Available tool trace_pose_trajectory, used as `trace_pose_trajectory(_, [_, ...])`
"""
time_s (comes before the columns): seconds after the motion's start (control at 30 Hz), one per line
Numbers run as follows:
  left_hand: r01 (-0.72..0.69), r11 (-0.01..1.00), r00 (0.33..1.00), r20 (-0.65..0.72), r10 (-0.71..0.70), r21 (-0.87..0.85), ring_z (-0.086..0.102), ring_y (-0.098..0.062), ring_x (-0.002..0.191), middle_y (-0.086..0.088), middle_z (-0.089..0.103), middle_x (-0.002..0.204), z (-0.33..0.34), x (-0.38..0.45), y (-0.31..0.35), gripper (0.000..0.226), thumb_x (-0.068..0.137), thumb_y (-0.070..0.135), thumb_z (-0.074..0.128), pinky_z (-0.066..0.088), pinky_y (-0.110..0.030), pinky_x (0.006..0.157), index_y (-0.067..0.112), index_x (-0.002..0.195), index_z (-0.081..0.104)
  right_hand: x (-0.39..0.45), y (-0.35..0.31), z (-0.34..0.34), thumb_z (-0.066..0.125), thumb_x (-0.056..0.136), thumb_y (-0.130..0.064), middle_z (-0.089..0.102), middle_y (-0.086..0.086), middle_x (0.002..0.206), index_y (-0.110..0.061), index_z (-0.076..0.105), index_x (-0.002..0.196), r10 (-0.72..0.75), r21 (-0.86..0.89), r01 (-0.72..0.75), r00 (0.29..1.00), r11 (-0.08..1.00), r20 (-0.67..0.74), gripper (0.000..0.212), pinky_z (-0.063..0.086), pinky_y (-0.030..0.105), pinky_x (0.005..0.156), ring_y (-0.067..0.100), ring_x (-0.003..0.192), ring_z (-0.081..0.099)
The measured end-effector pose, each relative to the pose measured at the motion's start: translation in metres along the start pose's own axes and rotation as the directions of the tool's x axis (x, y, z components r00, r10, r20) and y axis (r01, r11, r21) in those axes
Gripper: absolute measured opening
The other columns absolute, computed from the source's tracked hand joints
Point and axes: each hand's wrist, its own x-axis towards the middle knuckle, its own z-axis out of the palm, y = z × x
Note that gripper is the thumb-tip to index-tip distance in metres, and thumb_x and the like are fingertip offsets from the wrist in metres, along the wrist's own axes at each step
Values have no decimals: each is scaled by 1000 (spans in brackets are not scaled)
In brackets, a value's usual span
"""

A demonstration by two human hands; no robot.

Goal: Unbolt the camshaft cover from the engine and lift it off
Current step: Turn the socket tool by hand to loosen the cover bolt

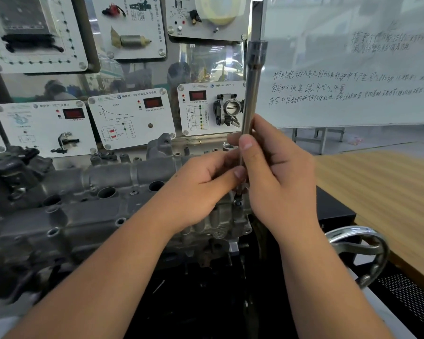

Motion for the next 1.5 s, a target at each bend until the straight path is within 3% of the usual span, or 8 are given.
trace_pose_trajectory(0.13, [-8, 1000, 1000, 4, 8, -2, 71, -30, 106, -3, 77, 109, 0, -1, 0, 24, 100, 37, 58, 53, -58, 99, 28, 117, 72, -1, -1, 2, 53, 102, -21, 75, -13, 103, -22, 51, 146, 0, 40, 0, 1000, 999, -5, 43, 56, 20, 77, 3, 85, 70])
trace_pose_trajectory(0.37, [-21, 1000, 997, -79, 22, 4, 73, -26, 88, 2, 77, 92, 4, 3, -4, 32, 80, 54, 66, 57, -59, 86, 27, 98, 67, 0, 5, 5, 65, 95, -27, 71, -12, 95, -22, 70, 123, -16, -21, 15, 997, 1000, -82, 29, 58, 43, 77, 11, 87, 67])
trace_pose_trajectory(0.63, [-4, 997, 1000, -25, 2, -80, 74, -19, 105, 3, 78, 107, -1, 2, -6, 20, 95, 35, 62, 55, -52, 100, 28, 110, 73, -1, 5, 5, 56, 100, -24, 74, -13, 97, -18, 62, 135, -15, 33, 17, 999, 999, -52, 37, 54, 17, 75, 2, 82, 70])
trace_pose_trajectory(0.9, [3, 1000, 997, -72, -4, -9, 72, -29, 92, 0, 76, 94, 2, 3, -3, 36, 80, 57, 66, 57, -57, 88, 26, 98, 69, 0, 4, 3, 62, 97, -26, 63, -15, 74, -24, 73, 101, -63, -52, 60, 996, 997, -68, 11, 48, 23, 65, 8, 73, 61])
trace_pose_trajectory(0.97, [10, 1000, 999, -40, -11, -20, 72, -29, 97, -2, 77, 98, 0, 2, -4, 27, 89, 53, 64, 56, -57, 93, 29, 101, 71, -1, 5, 2, 58, 100, -23, 68, -8, 78, -18, 73, 107, -68, -41, 66, 997, 997, -47, 17, 53, 33, 65, 12, 74, 64])
trace_pose_trajectory(1.13, [7, 1000, 1000, -6, -7, -2, 72, -31, 102, -4, 78, 105, -1, 2, 0, 24, 97, 38, 61, 55, -58, 96, 25, 112, 73, 0, 4, 1, 53, 103, -25, 75, -12, 100, -27, 51, 145, -30, 13, 30, 999, 999, -14, 43, 57, 24, 75, 6, 85, 71])
trace_pose_trajectory(1.4, [-1, 1000, 995, -101, 3, 21, 70, -28, 79, 1, 73, 81, 5, 4, 0, 36, 75, 50, 71, 56, -58, 79, 19, 94, 66, 2, 6, 4, 64, 95, -29, 65, -14, 79, -18, 73, 103, -46, -25, 44, 995, 999, -84, 17, 52, 31, 67, 11, 73, 63])
trace_pose_trajectory(1.5, [31, 999, 996, -82, -32, -14, 72, -33, 91, -5, 76, 92, 4, 4, -2, 43, 78, 61, 65, 56, -61, 87, 22, 97, 69, 1, 7, 4, 59, 98, -24, 67, -6, 78, -14, 73, 110, -44, -16, 43, 995, 999, -85, 21, 54, 31, 68, 11, 74, 65])
